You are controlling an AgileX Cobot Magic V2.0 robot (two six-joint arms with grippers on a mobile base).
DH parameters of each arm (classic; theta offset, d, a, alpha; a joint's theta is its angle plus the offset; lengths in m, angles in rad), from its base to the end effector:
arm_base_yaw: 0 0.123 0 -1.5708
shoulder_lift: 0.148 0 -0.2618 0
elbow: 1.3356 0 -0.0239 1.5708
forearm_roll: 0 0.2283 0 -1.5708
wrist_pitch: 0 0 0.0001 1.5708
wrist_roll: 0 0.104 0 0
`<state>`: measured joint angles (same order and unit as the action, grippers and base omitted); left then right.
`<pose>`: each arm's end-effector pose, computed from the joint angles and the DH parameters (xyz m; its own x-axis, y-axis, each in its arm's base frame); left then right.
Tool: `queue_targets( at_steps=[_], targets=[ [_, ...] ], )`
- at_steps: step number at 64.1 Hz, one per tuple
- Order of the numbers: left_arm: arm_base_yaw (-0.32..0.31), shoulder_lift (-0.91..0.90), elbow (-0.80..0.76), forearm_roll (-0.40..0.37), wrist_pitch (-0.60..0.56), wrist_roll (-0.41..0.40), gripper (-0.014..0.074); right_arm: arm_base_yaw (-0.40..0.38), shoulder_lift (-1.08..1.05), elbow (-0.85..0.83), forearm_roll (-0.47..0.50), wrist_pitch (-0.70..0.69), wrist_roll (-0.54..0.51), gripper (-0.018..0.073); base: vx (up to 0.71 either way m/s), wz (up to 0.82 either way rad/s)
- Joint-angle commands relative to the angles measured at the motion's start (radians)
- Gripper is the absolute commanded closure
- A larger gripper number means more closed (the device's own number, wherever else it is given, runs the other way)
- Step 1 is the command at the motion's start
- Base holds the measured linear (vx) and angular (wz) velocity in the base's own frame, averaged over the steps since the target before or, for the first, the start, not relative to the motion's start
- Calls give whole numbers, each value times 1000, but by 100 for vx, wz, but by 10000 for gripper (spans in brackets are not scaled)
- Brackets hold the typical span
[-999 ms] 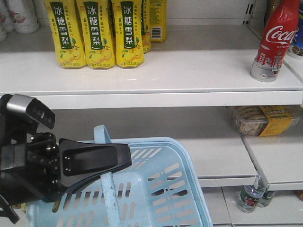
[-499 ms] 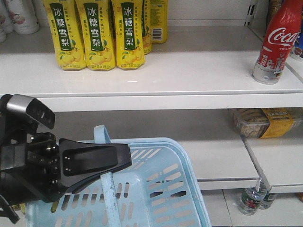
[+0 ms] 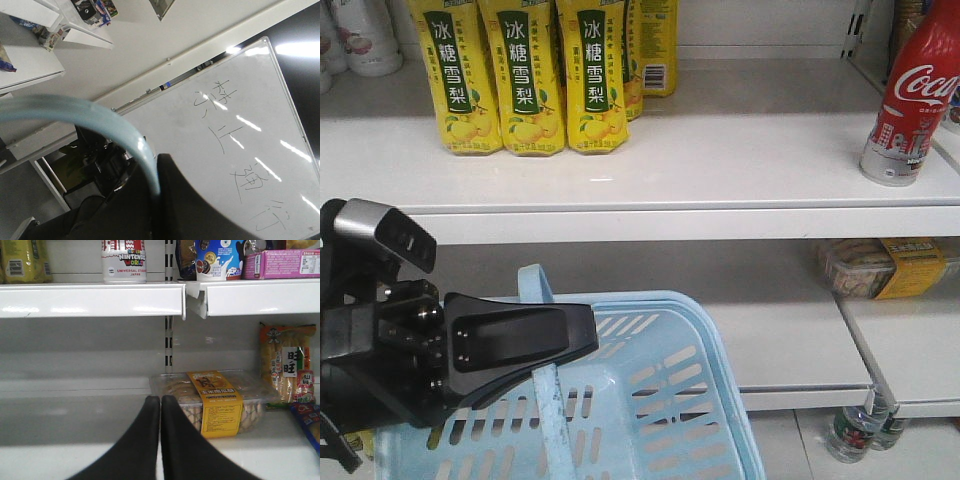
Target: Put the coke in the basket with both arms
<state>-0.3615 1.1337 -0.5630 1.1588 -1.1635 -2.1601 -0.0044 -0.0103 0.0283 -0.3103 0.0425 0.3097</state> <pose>0.1495 -0.1500 0.3036 -0.9046 -0.2295 -0.3592 0.3814 -0.0595 -0.9225 0.0707 -0.0017 0.2015 0.0287 -0.0005 -0.9996 0.0174 0.9998 0.0000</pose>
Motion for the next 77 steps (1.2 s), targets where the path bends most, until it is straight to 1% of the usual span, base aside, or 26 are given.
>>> queue_targets(
  at_steps=[1, 77],
  targets=[
    [-7, -22, -33, -82, -162, -2, 603, -5, 2, 8, -12, -70, -3, 564, 2, 2],
    [-7, -22, -33, -82, -162, -2, 603, -5, 2, 8, -12, -70, -3, 564, 0, 0]
  ],
)
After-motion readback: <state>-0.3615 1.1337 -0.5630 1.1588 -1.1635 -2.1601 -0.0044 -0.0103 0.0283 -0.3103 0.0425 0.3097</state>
